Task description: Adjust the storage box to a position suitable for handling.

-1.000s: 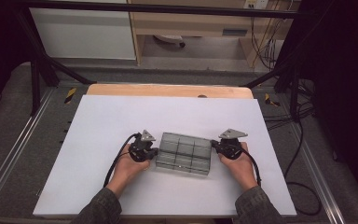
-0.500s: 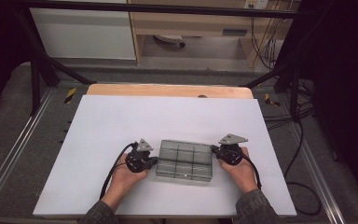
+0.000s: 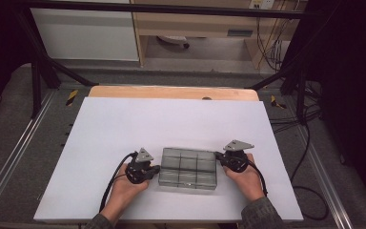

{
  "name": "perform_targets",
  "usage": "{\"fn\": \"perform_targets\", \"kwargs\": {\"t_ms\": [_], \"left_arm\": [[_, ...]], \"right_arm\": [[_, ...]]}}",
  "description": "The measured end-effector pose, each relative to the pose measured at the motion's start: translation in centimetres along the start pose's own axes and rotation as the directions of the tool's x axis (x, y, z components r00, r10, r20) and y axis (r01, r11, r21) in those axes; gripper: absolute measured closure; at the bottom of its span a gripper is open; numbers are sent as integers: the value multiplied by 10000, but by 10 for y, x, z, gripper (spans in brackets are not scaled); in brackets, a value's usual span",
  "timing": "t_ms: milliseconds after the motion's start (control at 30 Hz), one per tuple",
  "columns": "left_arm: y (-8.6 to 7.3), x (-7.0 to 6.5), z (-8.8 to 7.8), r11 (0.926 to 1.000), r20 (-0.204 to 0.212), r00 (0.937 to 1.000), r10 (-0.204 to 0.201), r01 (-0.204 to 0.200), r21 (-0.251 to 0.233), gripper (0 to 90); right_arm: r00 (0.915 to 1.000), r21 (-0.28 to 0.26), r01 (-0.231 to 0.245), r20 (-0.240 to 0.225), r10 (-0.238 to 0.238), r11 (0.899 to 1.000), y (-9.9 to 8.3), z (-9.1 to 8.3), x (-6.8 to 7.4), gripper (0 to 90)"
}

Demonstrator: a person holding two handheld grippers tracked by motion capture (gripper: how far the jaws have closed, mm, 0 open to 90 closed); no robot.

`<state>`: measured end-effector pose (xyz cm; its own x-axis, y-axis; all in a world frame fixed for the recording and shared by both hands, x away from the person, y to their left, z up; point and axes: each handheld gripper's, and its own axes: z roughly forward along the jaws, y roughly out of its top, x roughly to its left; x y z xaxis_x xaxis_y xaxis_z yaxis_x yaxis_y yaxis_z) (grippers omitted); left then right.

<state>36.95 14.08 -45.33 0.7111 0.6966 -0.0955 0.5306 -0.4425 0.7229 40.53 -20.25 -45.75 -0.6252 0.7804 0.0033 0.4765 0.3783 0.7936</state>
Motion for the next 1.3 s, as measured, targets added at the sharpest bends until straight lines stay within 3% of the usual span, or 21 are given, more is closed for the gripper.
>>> {"fn": "perform_targets", "kwargs": {"t_ms": [100,267,433,467,767,1300], "left_arm": [[-3,-2,-1,10000,-53,10000,1,-2,-86,900],[-5,-6,-6,9998,-119,9997,194,-194,55,900],[-13,-9,-9,9994,-101,9999,-75,71,-330,900],[-14,-9,-10,9995,-108,9998,150,-153,-259,900],[-21,-10,-17,9996,238,9996,-133,139,-257,900],[-25,-17,-21,9998,44,10000,30,-30,-174,900]], "right_arm": [[9998,106,212,49,-213,9997,0,2,2,900],[9998,95,172,-105,-171,9998,0,1,5,900],[9995,120,327,-56,-327,9994,1,1,8,900],[9996,128,271,-74,-270,9996,0,1,10,900],[9993,356,360,-66,-358,9987,-4,-1,17,900],[9987,428,427,-282,-415,9982,-7,-6,21,900]]}}
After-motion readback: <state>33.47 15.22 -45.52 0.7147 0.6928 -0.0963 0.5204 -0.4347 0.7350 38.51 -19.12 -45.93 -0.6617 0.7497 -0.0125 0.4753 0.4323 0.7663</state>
